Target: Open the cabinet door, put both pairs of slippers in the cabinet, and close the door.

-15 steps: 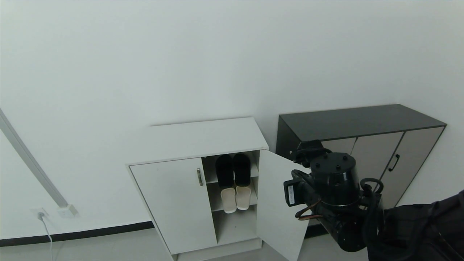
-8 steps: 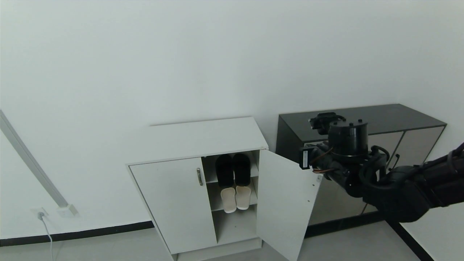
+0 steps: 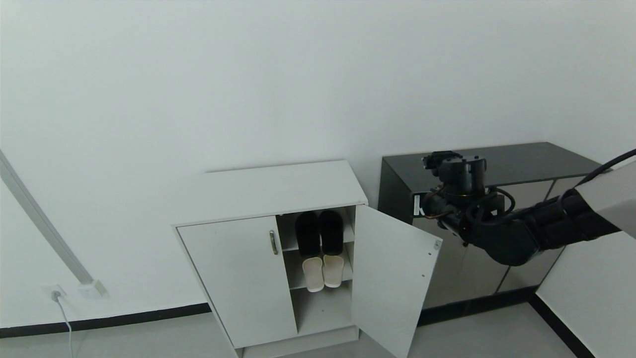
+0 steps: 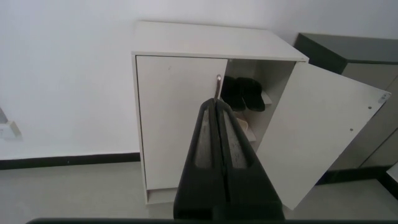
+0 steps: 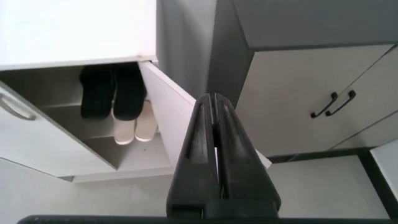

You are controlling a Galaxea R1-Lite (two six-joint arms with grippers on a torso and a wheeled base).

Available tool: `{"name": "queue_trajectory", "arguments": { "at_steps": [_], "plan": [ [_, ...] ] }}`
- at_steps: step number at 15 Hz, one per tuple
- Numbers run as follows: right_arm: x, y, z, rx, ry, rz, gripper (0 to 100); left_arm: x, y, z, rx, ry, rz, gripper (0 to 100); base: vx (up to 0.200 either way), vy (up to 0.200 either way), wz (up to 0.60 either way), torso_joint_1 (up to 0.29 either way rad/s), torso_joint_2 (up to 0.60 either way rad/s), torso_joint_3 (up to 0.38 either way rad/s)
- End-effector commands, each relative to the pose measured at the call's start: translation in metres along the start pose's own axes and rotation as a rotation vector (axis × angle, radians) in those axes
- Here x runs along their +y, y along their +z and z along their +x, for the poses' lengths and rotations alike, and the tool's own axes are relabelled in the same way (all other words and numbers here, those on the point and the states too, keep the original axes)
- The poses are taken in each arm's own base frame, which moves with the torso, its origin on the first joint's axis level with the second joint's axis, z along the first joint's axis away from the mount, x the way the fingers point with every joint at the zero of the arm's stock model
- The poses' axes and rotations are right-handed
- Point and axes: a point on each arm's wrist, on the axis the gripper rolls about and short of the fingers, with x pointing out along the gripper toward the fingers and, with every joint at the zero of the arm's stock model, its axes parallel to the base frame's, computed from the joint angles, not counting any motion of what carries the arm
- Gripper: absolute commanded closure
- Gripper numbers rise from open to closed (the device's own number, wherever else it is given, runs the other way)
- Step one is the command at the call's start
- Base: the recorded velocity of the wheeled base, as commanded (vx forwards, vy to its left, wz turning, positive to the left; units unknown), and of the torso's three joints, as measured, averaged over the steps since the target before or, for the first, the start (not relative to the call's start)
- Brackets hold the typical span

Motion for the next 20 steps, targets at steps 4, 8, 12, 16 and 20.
{"name": "queue_trajectory", "arguments": {
  "at_steps": [4, 8, 12, 16, 20],
  "plan": [
    [-0.009, -0.032, 0.039, 0.068, -0.04, 0.001, 100, 0.0, 0.0, 0.0, 0.0, 0.0, 0.001, 100, 0.0, 0.0, 0.0, 0.0, 0.0, 0.0],
    [-0.021, -0.049, 0.063, 0.1, -0.066, 0.017, 100, 0.0, 0.0, 0.0, 0.002, 0.0, 0.001, 100, 0.0, 0.0, 0.0, 0.0, 0.0, 0.0],
    [-0.032, -0.056, 0.079, 0.104, -0.085, 0.054, 100, 0.0, 0.0, 0.0, 0.002, 0.0, 0.001, 100, 0.0, 0.0, 0.0, 0.0, 0.0, 0.0],
    [-0.039, -0.061, 0.091, 0.103, -0.097, 0.061, 100, 0.0, 0.0, 0.0, 0.002, 0.0, 0.001, 100, 0.0, 0.0, 0.0, 0.0, 0.0, 0.0],
    [-0.04, -0.072, 0.104, 0.113, -0.104, 0.059, 100, 0.0, 0.0, 0.0, 0.0, 0.0, 0.001, 100, 0.0, 0.0, 0.0, 0.0, 0.0, 0.0]
  ]
}}
